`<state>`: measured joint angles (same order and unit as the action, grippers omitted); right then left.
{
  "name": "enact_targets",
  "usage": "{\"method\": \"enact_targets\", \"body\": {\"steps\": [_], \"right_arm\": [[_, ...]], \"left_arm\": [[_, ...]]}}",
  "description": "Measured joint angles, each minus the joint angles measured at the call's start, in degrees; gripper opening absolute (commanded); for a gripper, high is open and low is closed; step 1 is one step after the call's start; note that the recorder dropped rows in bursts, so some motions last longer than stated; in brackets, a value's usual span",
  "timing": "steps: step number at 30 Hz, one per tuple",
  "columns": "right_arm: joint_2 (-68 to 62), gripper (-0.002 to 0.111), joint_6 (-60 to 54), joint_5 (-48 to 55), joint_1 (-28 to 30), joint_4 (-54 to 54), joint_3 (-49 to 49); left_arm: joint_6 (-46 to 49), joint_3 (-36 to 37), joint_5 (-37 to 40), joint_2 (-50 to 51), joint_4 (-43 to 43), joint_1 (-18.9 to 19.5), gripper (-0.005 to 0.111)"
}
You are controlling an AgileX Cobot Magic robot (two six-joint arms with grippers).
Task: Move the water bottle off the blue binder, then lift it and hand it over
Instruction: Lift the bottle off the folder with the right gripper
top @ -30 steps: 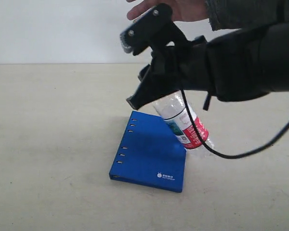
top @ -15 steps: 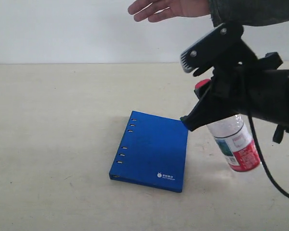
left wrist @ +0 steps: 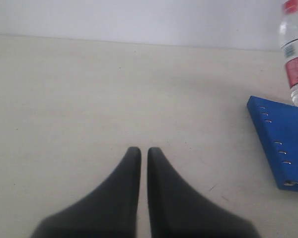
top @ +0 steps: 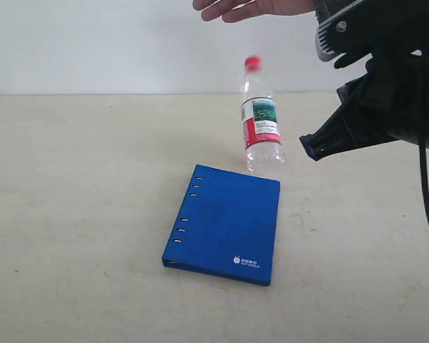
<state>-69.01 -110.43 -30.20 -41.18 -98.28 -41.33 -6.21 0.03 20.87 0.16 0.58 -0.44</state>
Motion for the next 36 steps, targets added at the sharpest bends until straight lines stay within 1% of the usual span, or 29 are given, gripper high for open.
{"method": "enact_targets", "body": {"steps": [3, 8, 9, 10, 11, 12, 13, 14, 15, 17, 18, 19, 25, 27, 32, 34, 36], "right_arm": [[0.0, 0.000, -1.5, -1.9, 0.0, -1.2, 0.0], [0.0, 0.001, -1.7, -1.5, 0.0, -1.6, 0.4], [0.0, 0.009, -1.4, -0.6, 0.0, -1.7, 0.4], [0.0, 0.019, -1.0, 1.9, 0.0, -1.7, 0.4], [-0.2, 0.038, -0.7, 4.9, 0.0, -1.7, 0.4], [-1.5, 0.052, -0.3, 8.8, 0.0, -1.7, 0.4], [-3.2, 0.062, -0.2, 11.1, 0.0, -1.7, 0.4], [-6.6, 0.062, 0.2, 13.7, 0.0, -1.3, 0.0], [-10.0, 0.062, 0.6, 13.5, 0.0, -0.3, -1.4], [-20.3, 0.062, 0.9, 8.3, 0.0, 3.3, -7.3], [-26.8, 0.062, 1.0, 4.5, 0.0, 4.5, -13.1], [-30.5, 0.062, 1.0, 2.7, 0.0, 5.0, -17.3], [-42.4, 0.062, 2.2, 0.6, 0.1, 5.1, -32.7], [-46.7, 0.062, 2.6, 0.5, 1.2, 3.2, -38.3], [-53.6, 0.062, 3.3, 0.7, 5.9, -1.0, -45.9], [-55.7, 0.062, 0.4, 2.8, 8.0, -1.5, -47.9], [-57.6, 0.062, -1.2, 4.3, 8.5, -1.5, -49.0]], "left_arm": [[0.0, 0.0, 0.0, 0.0, 0.0, 0.0, 0.005], [0.0, 0.0, 0.0, 0.0, 0.0, 0.0, 0.005], [0.0, 0.0, 0.0, 0.0, 0.0, 0.0, 0.005], [0.0, 0.0, 0.0, 0.0, 0.0, 0.0, 0.005], [0.0, 0.0, 0.0, 0.0, 0.0, 0.0, 0.005], [0.0, 0.0, 0.0, 0.0, 0.0, 0.0, 0.005], [0.0, 0.0, 0.0, 0.0, 0.0, 0.0, 0.005], [0.0, 0.0, 0.0, 0.0, 0.0, 0.0, 0.005], [0.0, 0.0, 0.0, 0.0, 0.0, 0.0, 0.005], [0.0, 0.0, 0.0, 0.0, 0.0, 0.0, 0.005], [0.0, 0.0, 0.0, 0.0, 0.0, 0.0, 0.005], [0.0, 0.0, 0.0, 0.0, 0.0, 0.0, 0.005], [0.0, 0.0, 0.0, 0.0, 0.0, 0.0, 0.005], [0.0, 0.0, 0.0, 0.0, 0.0, 0.0, 0.005], [0.0, 0.0, 0.0, 0.0, 0.0, 0.0, 0.005], [0.0, 0.0, 0.0, 0.0, 0.0, 0.0, 0.005], [0.0, 0.0, 0.0, 0.0, 0.0, 0.0, 0.005]]}}
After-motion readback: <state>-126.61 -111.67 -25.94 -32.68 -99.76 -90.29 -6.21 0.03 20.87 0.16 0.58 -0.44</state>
